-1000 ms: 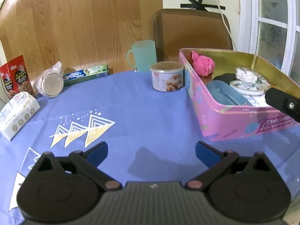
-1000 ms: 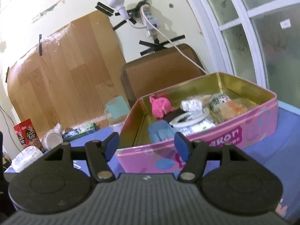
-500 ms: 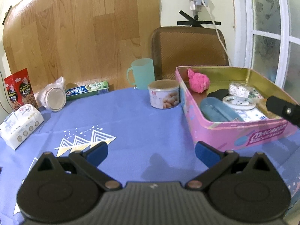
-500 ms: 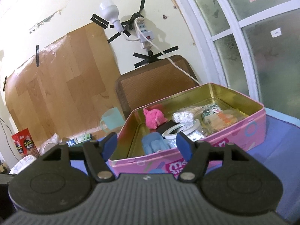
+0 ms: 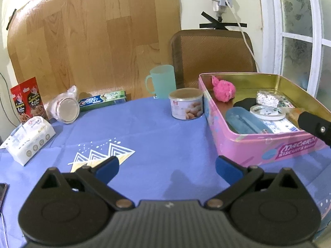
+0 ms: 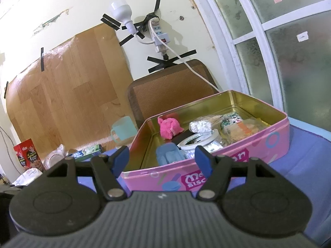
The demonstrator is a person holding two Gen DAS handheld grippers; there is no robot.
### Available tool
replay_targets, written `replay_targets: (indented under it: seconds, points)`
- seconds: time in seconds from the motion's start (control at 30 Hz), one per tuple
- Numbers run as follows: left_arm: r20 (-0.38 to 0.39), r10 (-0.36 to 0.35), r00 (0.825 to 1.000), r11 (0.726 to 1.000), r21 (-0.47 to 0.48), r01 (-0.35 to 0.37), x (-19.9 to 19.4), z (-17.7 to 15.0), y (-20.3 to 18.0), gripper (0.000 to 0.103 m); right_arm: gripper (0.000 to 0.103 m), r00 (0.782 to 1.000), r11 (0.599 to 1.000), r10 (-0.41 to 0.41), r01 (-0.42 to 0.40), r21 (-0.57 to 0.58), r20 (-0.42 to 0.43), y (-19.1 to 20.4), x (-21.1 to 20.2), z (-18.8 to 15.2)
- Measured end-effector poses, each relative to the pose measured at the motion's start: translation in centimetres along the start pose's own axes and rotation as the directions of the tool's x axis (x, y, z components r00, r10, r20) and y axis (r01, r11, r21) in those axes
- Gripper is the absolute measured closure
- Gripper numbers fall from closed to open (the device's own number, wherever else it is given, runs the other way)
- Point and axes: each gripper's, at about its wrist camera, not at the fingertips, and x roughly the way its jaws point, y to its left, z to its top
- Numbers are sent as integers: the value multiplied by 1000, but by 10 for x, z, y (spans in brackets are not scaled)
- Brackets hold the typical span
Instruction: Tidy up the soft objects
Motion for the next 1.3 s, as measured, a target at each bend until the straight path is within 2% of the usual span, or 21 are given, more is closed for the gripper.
replay_targets:
  seconds: [0.33, 0.77, 1.3]
  points:
    - [-27, 14, 1000, 1000, -1, -14, 5, -3, 2, 0, 31, 1000, 1000, 2, -2, -4, -2, 0, 1, 0]
    - [-91, -6, 996, 1000, 6, 7, 14, -8, 0, 0, 31, 999, 1000, 0, 0, -1, -32, 1, 7, -5]
    - [-102, -17, 995, 1000, 24, 19, 17, -11, -2, 0, 30, 999, 1000, -2, 2, 3, -36, -1, 9, -7]
